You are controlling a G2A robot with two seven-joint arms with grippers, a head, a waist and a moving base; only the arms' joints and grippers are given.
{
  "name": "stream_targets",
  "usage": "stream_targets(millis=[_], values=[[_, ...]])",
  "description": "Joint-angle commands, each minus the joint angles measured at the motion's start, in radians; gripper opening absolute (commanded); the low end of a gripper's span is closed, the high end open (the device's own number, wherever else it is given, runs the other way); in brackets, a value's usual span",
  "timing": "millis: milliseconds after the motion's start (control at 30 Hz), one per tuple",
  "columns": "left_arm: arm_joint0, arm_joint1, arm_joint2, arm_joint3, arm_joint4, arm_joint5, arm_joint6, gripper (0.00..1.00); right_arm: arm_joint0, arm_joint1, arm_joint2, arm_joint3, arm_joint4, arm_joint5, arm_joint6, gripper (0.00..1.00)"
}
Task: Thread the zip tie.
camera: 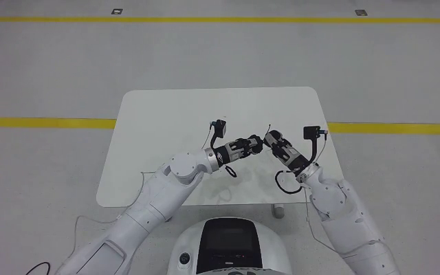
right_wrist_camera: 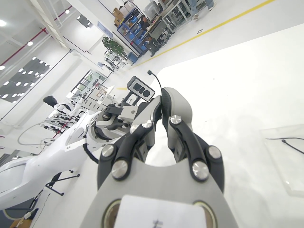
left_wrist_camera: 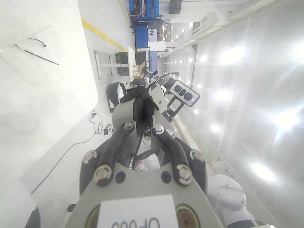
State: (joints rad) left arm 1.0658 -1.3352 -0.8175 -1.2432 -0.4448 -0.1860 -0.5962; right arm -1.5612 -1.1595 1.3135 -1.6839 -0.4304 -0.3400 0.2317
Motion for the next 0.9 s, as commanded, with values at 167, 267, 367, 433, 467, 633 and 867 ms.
stream_targets(millis=[167, 267, 367, 433, 467, 633, 867], values=[[0.0, 0.0, 0.0, 0.0, 0.0, 0.0, 0.0, 0.0, -0.003, 0.007, 0.0, -0.002, 0.012, 0.0, 0.003, 1.0], [0.0, 0.0, 0.0, 0.0, 0.0, 0.0, 0.0, 0.0, -0.012, 0.011, 0.013, -0.012, 0.034, 0.0, 0.006, 1.0], [0.0, 0.0, 0.0, 0.0, 0.0, 0.0, 0.0, 0.0, -0.031, 0.019, 0.029, -0.036, 0.136, 0.0, 0.067, 1.0], [0.0, 0.0, 0.0, 0.0, 0.0, 0.0, 0.0, 0.0, -0.039, 0.03, 0.07, -0.056, 0.259, 0.0, 0.183, 1.0], [0.0, 0.0, 0.0, 0.0, 0.0, 0.0, 0.0, 0.0, -0.043, 0.036, 0.085, -0.066, 0.296, 0.0, 0.241, 1.0], [0.0, 0.0, 0.0, 0.0, 0.0, 0.0, 0.0, 0.0, -0.046, 0.039, 0.099, -0.071, 0.314, 0.0, 0.268, 1.0], [0.012, -0.001, -0.007, -0.01, -0.035, -0.004, 0.004, 0.0, -0.041, 0.039, 0.104, -0.054, 0.349, 0.011, 0.272, 1.0]])
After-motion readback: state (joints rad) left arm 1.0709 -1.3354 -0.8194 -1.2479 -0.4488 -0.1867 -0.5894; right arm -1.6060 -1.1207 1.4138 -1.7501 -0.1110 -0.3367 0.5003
